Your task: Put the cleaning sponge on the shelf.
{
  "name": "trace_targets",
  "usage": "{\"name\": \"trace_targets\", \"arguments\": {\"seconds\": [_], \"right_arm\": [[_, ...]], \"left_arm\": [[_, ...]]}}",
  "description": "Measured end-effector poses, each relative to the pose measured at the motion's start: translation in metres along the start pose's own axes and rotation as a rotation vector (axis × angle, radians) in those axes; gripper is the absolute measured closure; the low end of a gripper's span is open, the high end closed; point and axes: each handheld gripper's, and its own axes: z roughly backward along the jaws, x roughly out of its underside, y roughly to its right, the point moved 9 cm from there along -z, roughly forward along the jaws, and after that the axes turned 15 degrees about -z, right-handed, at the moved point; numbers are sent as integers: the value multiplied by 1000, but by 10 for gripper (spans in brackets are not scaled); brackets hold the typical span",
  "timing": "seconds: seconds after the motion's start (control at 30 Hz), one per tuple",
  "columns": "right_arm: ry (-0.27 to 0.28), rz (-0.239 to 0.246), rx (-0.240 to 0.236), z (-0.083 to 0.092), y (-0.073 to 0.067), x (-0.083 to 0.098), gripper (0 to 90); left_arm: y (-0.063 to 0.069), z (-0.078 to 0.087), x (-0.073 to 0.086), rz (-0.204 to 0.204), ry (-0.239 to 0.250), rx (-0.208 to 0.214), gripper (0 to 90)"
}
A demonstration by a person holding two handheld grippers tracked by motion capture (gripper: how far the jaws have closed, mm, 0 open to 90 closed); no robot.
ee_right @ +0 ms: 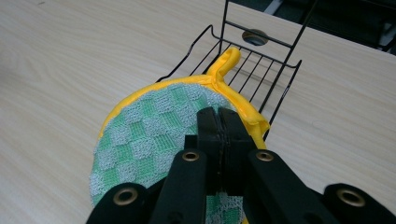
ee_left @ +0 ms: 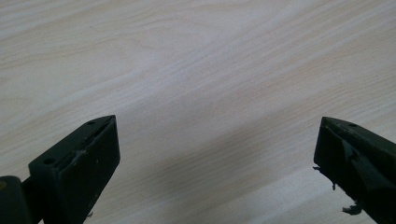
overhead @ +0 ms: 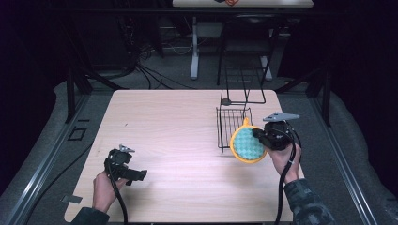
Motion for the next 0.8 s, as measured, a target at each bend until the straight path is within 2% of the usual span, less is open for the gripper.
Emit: {"name": "trace_targets", "arguments": {"seconds": [0.27,0.5,0.8], "right_arm": [[20,-28,15,-12,4,-6,890],[51,-36,31,-26,8,-14,889],[57,-32,48,-39,10,-19,889]], "left_arm": [[0,0,0,0,1,1,3],[0,0,-1,-2,2,2,3],[-1,1,-1,-2,9,-2,3]]}}
